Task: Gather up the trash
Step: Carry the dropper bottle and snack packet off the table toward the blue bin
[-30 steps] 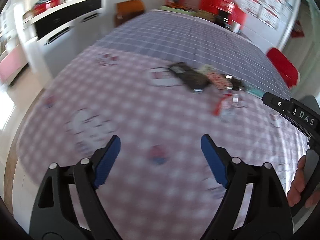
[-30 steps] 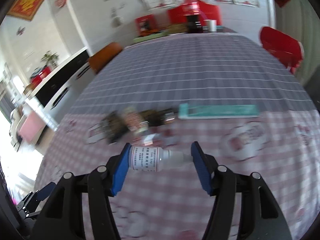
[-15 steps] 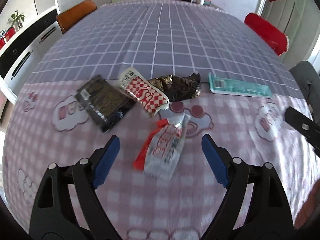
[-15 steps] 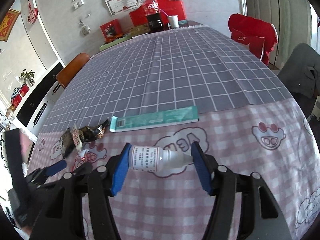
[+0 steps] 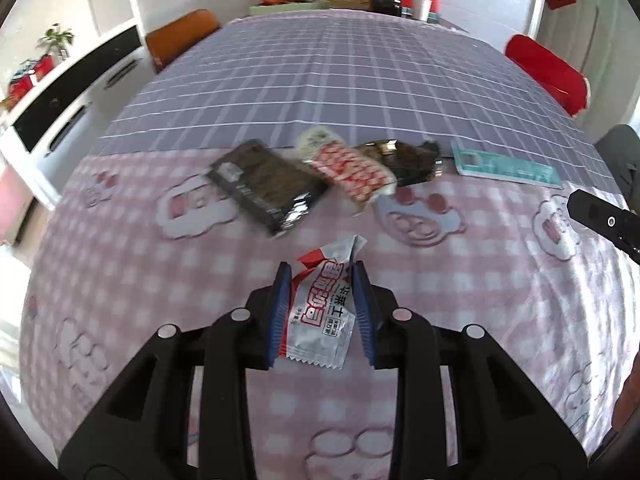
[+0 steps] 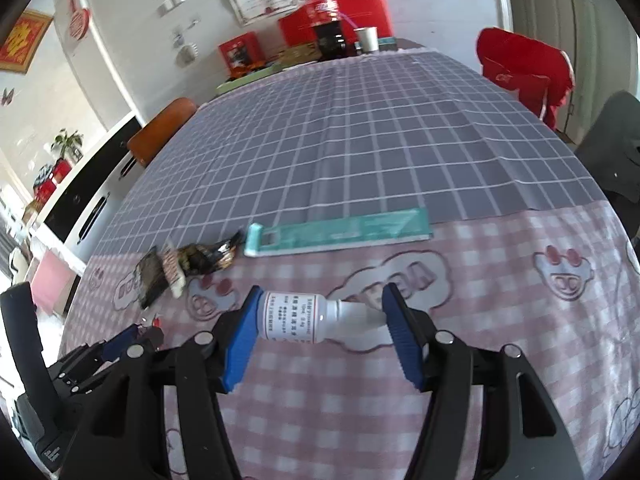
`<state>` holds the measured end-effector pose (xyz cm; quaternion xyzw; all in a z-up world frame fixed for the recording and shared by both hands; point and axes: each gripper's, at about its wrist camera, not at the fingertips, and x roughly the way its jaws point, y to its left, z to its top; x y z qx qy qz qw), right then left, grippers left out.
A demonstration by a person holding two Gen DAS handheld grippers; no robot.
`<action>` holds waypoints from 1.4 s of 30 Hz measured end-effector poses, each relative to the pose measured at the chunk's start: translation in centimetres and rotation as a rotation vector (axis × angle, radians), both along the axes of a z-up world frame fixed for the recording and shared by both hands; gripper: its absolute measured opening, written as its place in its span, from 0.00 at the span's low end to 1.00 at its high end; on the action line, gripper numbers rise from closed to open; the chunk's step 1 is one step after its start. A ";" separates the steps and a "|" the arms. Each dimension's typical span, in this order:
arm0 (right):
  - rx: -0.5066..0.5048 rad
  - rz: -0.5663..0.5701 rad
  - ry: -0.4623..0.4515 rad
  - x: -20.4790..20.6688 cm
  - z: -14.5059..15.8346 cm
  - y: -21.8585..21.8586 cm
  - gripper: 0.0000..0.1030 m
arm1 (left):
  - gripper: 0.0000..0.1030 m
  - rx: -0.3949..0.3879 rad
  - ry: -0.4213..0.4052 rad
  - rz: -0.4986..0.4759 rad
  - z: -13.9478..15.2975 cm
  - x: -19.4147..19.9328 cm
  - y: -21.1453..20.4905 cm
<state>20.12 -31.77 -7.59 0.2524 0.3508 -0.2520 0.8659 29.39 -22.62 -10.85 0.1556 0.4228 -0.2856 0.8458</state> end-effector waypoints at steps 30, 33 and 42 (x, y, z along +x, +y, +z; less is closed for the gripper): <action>-0.064 0.623 -0.001 11.8 1.0 31.0 0.58 | 0.30 -0.088 -0.035 0.572 1.4 -0.2 31.9; -0.064 0.685 0.008 12.4 0.6 34.1 0.58 | 0.30 -0.083 -0.022 0.649 0.6 -0.6 35.6; -0.064 0.850 0.028 13.6 -0.5 42.5 0.58 | 0.30 -0.065 0.037 0.825 -1.9 -2.2 44.1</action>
